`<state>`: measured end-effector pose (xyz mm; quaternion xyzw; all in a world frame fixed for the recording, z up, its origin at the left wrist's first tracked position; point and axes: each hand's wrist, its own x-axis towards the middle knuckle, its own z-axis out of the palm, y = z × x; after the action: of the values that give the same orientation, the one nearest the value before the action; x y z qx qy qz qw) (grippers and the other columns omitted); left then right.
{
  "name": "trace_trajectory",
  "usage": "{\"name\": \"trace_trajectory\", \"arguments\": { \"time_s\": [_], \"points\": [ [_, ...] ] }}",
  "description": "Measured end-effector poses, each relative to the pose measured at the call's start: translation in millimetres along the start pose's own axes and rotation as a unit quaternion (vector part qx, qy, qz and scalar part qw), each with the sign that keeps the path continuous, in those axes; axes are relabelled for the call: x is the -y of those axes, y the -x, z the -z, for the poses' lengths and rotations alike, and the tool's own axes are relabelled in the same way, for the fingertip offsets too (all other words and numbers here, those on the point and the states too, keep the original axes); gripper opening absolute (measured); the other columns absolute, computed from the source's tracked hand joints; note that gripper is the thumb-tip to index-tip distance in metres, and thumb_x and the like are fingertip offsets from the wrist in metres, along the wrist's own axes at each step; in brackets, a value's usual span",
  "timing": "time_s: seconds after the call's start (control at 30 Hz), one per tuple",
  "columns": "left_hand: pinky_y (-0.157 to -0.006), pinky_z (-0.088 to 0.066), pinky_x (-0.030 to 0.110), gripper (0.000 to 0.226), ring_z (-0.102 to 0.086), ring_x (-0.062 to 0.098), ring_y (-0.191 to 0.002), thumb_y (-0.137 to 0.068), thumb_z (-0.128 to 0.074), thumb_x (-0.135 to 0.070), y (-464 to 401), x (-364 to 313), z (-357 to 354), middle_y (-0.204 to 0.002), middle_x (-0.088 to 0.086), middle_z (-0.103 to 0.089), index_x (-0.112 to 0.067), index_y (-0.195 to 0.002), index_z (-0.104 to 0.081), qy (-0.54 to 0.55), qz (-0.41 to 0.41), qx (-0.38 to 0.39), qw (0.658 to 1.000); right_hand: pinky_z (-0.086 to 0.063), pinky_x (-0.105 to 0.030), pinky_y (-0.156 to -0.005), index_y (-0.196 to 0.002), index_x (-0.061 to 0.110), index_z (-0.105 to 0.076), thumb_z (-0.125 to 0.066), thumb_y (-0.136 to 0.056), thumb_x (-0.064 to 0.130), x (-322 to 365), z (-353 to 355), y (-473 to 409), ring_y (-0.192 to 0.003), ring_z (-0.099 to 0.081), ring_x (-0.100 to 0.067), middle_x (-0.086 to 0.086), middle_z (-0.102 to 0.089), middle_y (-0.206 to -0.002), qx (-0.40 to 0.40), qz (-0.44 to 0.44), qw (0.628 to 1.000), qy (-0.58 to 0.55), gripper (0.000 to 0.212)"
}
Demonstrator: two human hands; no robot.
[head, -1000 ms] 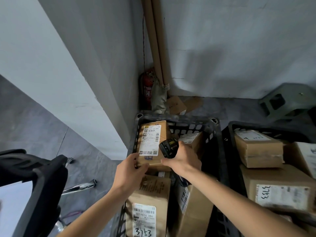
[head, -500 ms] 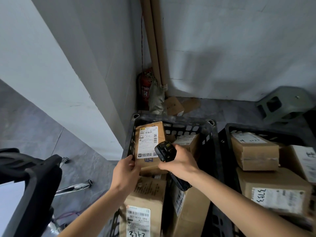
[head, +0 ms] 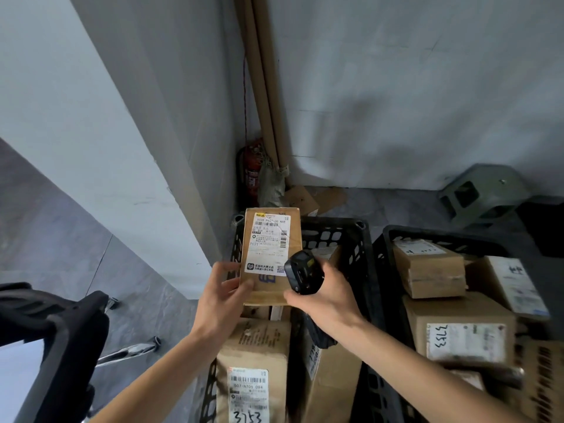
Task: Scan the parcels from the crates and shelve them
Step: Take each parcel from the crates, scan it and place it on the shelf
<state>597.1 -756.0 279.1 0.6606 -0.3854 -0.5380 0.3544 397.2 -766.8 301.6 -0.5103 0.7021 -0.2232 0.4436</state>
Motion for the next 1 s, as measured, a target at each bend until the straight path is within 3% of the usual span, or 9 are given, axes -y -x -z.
{"name": "trace_trajectory", "arguments": {
  "time_s": [0.17, 0.27, 0.37, 0.57, 0.73, 0.87, 1.0],
  "points": [
    [-0.086, -0.058, 0.034, 0.032, -0.072, 0.007, -0.097, -0.096, -0.066, -0.02, 28.0, -27.0, -0.7, -0.11, -0.006, -0.075, -0.033, -0.122, -0.055, 0.032, -0.028, 0.03, 0.999, -0.043, -0.004, -0.076, -0.12, 0.038, -0.057, -0.088, -0.071, 0.027, 24.6, 25.1, 34.9, -0.1, -0.061, 0.006, 0.02, -0.068, -0.107, -0.049, 0.041, 0.998, -0.021, 0.059],
    [-0.086, -0.056, 0.032, 0.035, -0.072, 0.003, -0.098, -0.097, -0.065, -0.02, 49.2, -49.9, -3.0, -0.107, -0.015, -0.076, -0.043, -0.123, -0.057, 0.026, -0.07, 0.056, 0.996, -0.05, -0.014, -0.083, -0.119, 0.037, -0.059, -0.088, -0.068, 0.031, 34.8, 43.3, 62.9, -0.102, -0.063, 0.0, 0.017, -0.068, -0.108, -0.078, 0.056, 0.995, -0.026, 0.059],
    [-0.086, -0.055, 0.031, 0.028, -0.071, -0.001, -0.099, -0.096, -0.065, -0.033, 74.2, -77.3, -3.3, -0.106, -0.016, -0.076, -0.046, -0.12, -0.06, 0.021, -0.106, 0.086, 0.99, -0.047, -0.008, -0.074, -0.115, 0.036, -0.061, -0.088, -0.072, 0.027, 41.6, 67.4, 97.2, -0.098, -0.065, 0.0, 0.017, -0.069, -0.105, -0.096, 0.063, 0.993, -0.039, 0.051],
    [-0.094, -0.053, 0.04, 0.044, -0.07, 0.002, -0.104, -0.088, -0.064, -0.052, 141.7, -134.3, -11.4, -0.108, -0.013, -0.077, -0.046, -0.13, -0.055, -0.009, -0.148, 0.173, 0.974, -0.047, -0.007, -0.074, -0.109, 0.041, -0.06, -0.089, -0.072, 0.024, 55.7, 122.6, 181.3, -0.098, -0.064, 0.004, 0.017, -0.071, -0.104, -0.148, 0.083, 0.983, -0.066, 0.05],
    [-0.102, -0.05, 0.049, 0.037, -0.071, 0.009, -0.104, -0.087, -0.066, -0.05, 213.2, -178.2, -35.0, -0.109, -0.007, -0.077, -0.046, -0.123, -0.057, -0.017, -0.186, 0.233, 0.954, -0.043, -0.001, -0.069, -0.109, 0.041, -0.059, -0.09, -0.073, 0.026, 60.3, 178.3, 268.4, -0.099, -0.063, 0.005, 0.023, -0.068, -0.101, -0.197, 0.092, 0.974, -0.071, 0.05],
    [-0.1, -0.05, 0.051, 0.039, -0.069, 0.016, -0.108, -0.09, -0.068, -0.048, 293.2, -202.4, -67.2, -0.109, -0.006, -0.077, -0.041, -0.126, -0.056, -0.01, -0.207, 0.286, 0.935, -0.049, -0.011, -0.075, -0.111, 0.039, -0.062, -0.089, -0.069, 0.035, 45.9, 217.0, 351.3, -0.096, -0.065, 0.003, 0.02, -0.07, -0.1, -0.247, 0.08, 0.963, -0.076, 0.05],
    [-0.087, -0.056, 0.034, 0.032, -0.072, 0.016, -0.103, -0.093, -0.064, -0.03, 383.1, -213.4, -97.5, -0.106, -0.002, -0.078, -0.03, -0.125, -0.059, -0.011, -0.23, 0.333, 0.914, -0.046, -0.006, -0.071, -0.111, 0.04, -0.061, -0.091, -0.07, 0.035, 24.1, 254.5, 451.0, -0.098, -0.065, 0.006, 0.022, -0.071, -0.102, -0.287, 0.076, 0.952, -0.078, 0.051]
  ]
}}
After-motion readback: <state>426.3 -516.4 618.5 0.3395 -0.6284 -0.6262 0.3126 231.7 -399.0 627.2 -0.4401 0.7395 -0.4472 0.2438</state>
